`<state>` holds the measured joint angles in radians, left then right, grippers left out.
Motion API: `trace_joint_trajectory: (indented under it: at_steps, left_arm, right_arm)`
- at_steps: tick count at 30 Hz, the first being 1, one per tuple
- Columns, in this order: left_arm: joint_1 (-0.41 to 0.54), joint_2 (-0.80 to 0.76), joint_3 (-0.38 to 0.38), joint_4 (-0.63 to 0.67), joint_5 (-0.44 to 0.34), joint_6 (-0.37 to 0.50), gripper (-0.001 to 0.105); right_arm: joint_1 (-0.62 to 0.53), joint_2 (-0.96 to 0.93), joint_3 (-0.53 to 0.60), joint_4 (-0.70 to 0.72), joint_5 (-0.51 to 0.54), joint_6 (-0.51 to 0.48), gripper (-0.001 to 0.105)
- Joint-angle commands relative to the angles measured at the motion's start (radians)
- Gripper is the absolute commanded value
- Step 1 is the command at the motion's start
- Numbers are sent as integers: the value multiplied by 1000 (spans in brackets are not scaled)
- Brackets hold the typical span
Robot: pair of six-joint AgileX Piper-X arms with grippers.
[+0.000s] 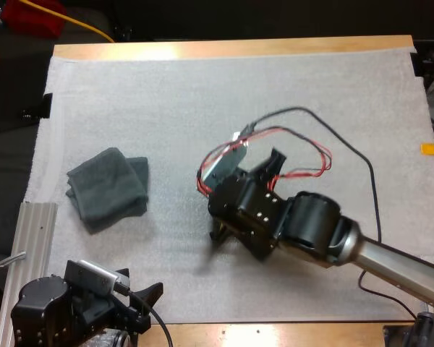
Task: Pick towel from pile, fold and stack
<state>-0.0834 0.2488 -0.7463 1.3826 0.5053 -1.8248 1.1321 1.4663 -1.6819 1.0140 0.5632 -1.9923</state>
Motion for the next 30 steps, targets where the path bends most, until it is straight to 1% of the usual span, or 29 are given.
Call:
trace_joint_trajectory:
  at_steps: [1, 3, 6, 12, 17, 20, 26, 30]
  left_arm:
    - [-4, 0, -8, -5, 6, 2, 69]
    - [-4, 0, -8, -5, 7, 2, 69]
    - [-4, 0, -8, -5, 7, 2, 69]
    - [-4, 0, -8, -5, 7, 2, 69]
    - [-4, 0, -8, -5, 7, 2, 69]
    - [-4, 0, -8, -5, 7, 2, 69]
    - [-4, 0, -8, -5, 7, 2, 69]
    - [-4, 0, -8, -7, 7, 2, 69]
  right_arm:
    - [-1, -9, -46, 11, 47, -56, 1]
    - [-1, -9, -109, 11, 99, -114, 1]
    - [-16, -9, -187, 11, 129, -160, 1]
    - [-61, -9, -288, 11, 131, -186, 1]
    - [-69, -9, -306, 22, 127, -186, 1]
    - [-69, -9, -306, 54, 87, -177, 1]
    - [-69, -9, -306, 156, 42, -114, 1]
    - [-69, -9, -292, 225, -87, -46, 1]
